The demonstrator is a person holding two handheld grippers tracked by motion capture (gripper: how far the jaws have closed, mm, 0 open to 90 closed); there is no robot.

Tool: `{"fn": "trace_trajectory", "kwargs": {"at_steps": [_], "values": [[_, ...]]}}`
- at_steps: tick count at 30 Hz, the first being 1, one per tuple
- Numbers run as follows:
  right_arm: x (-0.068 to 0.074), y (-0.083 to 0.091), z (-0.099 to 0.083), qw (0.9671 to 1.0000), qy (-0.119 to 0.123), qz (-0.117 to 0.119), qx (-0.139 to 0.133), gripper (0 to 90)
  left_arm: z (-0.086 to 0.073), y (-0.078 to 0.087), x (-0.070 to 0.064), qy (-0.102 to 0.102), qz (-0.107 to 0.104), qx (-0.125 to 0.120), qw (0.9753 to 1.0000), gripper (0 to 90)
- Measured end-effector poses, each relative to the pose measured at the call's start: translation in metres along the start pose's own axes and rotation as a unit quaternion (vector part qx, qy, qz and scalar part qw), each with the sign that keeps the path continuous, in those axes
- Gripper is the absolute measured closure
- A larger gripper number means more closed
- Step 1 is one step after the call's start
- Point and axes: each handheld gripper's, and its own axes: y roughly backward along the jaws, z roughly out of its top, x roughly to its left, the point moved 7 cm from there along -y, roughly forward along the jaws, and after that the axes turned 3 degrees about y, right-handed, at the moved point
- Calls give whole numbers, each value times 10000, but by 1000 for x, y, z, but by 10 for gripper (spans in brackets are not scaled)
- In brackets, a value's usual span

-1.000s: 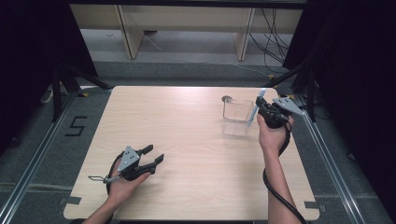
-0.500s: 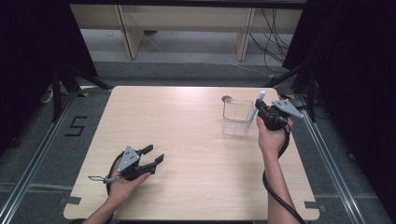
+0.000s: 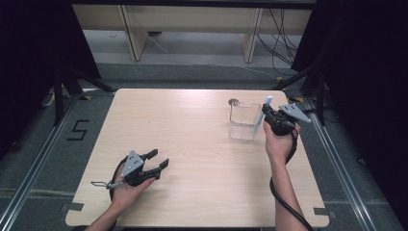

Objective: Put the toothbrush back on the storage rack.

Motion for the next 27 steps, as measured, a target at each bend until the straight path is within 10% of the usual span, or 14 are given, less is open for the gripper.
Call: {"fn": "trace_trajectory", "kwargs": {"at_steps": [27], "values": [[1,-5,-17,9999,-25,13,136,858,0,-1,0,14,-42,-77,10000,385]]}}
